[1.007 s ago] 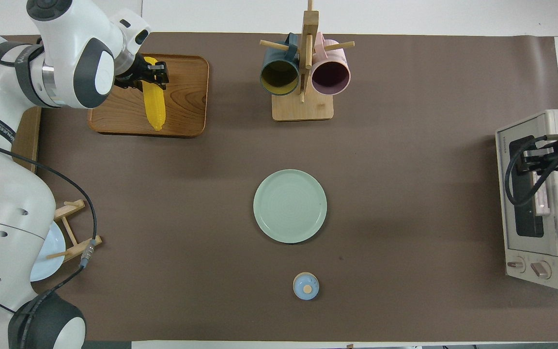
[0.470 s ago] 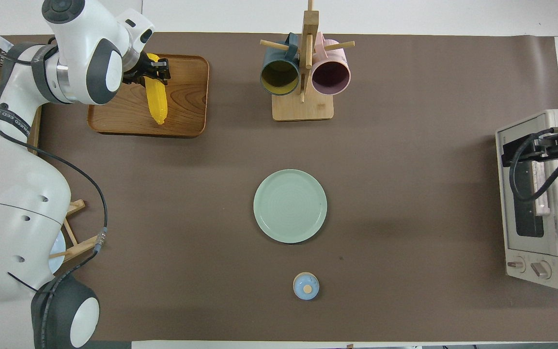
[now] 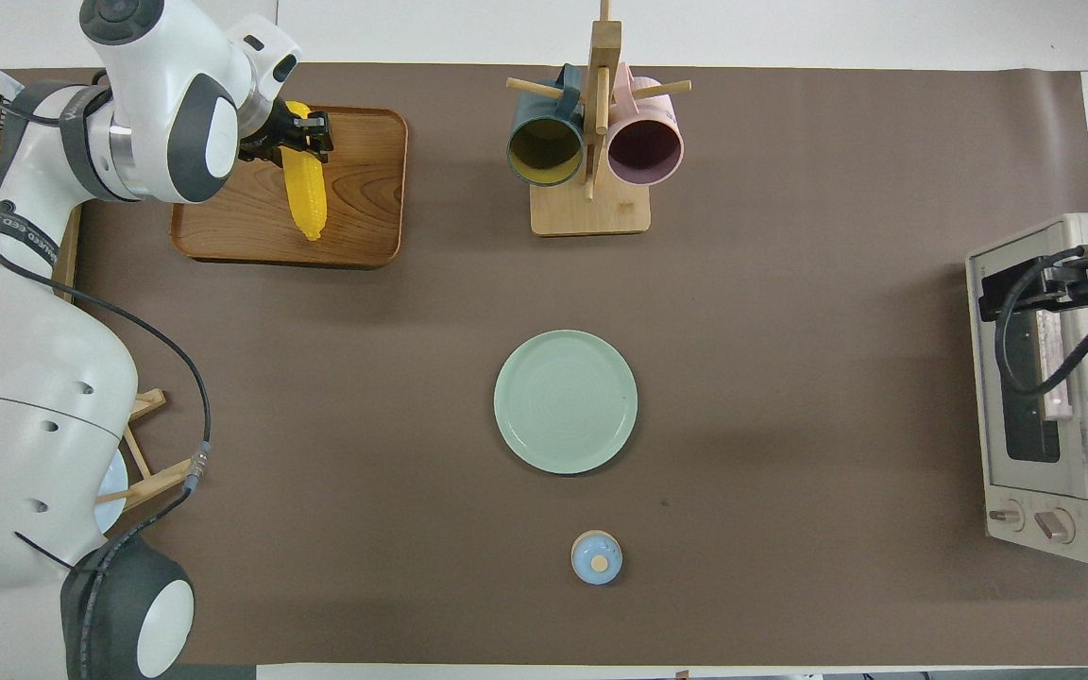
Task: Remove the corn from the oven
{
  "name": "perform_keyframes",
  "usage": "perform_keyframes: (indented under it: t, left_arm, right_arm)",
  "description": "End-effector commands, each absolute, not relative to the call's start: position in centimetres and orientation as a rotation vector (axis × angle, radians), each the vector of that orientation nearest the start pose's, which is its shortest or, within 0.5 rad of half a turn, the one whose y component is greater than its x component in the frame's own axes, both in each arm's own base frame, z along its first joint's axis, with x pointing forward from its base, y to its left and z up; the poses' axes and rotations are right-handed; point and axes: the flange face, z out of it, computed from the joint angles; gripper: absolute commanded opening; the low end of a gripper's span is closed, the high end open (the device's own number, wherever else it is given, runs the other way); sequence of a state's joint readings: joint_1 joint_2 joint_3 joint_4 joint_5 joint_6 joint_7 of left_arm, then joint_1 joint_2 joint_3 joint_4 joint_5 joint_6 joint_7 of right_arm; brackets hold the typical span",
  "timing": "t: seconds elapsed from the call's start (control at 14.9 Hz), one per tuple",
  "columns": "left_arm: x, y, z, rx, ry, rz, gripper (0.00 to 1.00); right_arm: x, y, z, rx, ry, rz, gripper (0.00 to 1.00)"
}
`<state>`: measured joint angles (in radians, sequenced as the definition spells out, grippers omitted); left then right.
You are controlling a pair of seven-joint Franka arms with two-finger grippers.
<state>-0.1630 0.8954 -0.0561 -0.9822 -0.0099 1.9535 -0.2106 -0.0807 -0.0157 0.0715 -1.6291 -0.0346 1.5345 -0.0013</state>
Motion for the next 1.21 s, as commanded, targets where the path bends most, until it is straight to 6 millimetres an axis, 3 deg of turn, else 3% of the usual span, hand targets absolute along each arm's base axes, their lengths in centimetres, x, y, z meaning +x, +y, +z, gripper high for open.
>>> perform_keyframes:
  t: [0.0,0.13,0.27,0.6,0.74,1.01,1.14]
  left_arm:
    - [75.9,-14.8,36.5,-3.185,-0.009,-0.123,1.0]
    - [74.3,-14.5,39.6,-3.19,-0.018,-0.061,1.0]
    - [71.8,-14.0,43.8,-3.177,-0.016,-0.012,1.0]
    - [63.4,-11.8,51.4,-3.149,-0.034,0.039,1.0]
    - [60.4,-11.1,54.2,-3.135,-0.039,0.101,1.0]
    - [54.8,-10.0,57.9,-3.108,-0.052,0.206,1.0]
    - [53.6,-8.9,58.1,-3.097,-0.083,0.257,1.0]
  right_arm:
    - [54.4,-0.7,60.4,-3.151,0.046,0.145,1.0]
    - [53.7,0.1,61.7,-3.155,0.03,0.107,1.0]
    - [54.1,-0.1,60.8,-3.156,0.034,0.135,1.0]
    - [55.0,-0.8,60.9,-3.179,0.046,0.146,1.0]
    - [54.9,-0.2,61.1,-3.179,0.031,0.143,1.0]
    - [54.9,0.7,61.2,-3.189,0.003,0.152,1.0]
    - [55.1,0.5,61.7,-3.19,0.009,0.143,1.0]
